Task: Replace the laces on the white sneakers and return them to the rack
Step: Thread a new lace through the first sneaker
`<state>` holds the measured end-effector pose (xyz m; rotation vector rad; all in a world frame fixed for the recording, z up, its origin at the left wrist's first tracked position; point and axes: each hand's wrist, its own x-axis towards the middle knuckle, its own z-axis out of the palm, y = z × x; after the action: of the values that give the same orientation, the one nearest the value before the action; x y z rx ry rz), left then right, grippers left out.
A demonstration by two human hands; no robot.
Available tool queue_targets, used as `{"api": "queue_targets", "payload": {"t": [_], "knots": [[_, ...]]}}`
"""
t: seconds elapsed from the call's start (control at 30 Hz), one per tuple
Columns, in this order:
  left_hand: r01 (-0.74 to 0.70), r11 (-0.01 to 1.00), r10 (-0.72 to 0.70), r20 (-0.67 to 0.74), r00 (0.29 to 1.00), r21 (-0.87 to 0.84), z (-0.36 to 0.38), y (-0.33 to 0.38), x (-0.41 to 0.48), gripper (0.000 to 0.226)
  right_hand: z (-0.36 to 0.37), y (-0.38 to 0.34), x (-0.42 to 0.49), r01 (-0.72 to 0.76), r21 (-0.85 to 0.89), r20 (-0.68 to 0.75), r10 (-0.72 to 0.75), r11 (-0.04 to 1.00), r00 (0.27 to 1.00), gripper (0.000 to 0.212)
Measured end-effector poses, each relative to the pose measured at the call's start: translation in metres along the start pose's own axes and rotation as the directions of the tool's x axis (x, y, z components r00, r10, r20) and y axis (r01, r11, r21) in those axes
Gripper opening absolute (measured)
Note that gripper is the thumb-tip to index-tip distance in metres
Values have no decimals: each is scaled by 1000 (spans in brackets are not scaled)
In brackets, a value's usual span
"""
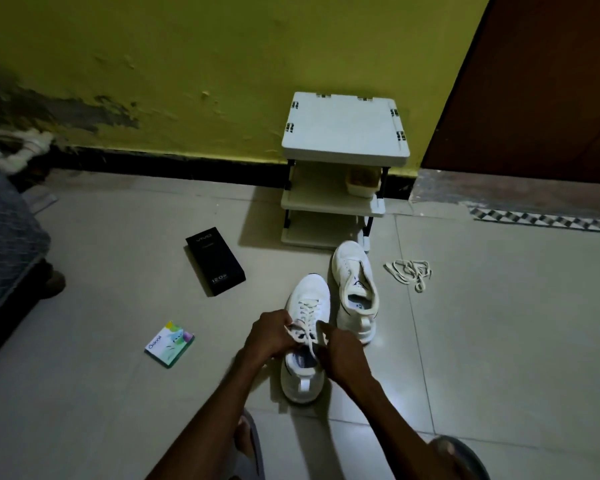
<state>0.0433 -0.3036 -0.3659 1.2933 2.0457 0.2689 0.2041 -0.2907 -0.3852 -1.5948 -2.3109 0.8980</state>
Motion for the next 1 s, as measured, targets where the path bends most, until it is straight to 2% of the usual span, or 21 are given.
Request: {"api": "queue_targets", "payload": {"t": [0.13,0.3,0.43,0.57,0.7,0.8,0.9,0.93,1.0], "knots": [[33,996,-45,-136,990,-88,-8,3,19,35,4,-9,33,-29,1,-22,29,1000,999,47],[4,984,-38,-187,982,-177,-22,5,51,34,3,-21,75,-83,138,-24,87,987,996,41],[-52,978,7,-218,976,-202,-27,5,80,40,-3,-19,110,-72,-21,30,73,997,997,57],[-94,974,43,-240,970,-205,-31,5,100,40,-10,-24,132,-89,-83,53,93,993,994,60],[-94,978,57,-199,978,-184,-37,3,109,41,-23,-24,137,-134,19,92,131,991,987,49],[-87,994,71,-211,975,-66,-37,13,105,55,-46,-6,125,-131,163,-82,146,978,986,34],[-221,971,186,-290,939,-91,-25,50,94,56,-80,27,111,-182,-21,-327,165,983,930,40],[-272,954,234,-260,937,-123,-17,67,89,54,-92,41,106,-211,-115,-312,166,971,935,43],[-328,934,314,-115,942,-138,0,90,86,53,-106,57,98,-243,-253,-116,220,937,969,51]]}}
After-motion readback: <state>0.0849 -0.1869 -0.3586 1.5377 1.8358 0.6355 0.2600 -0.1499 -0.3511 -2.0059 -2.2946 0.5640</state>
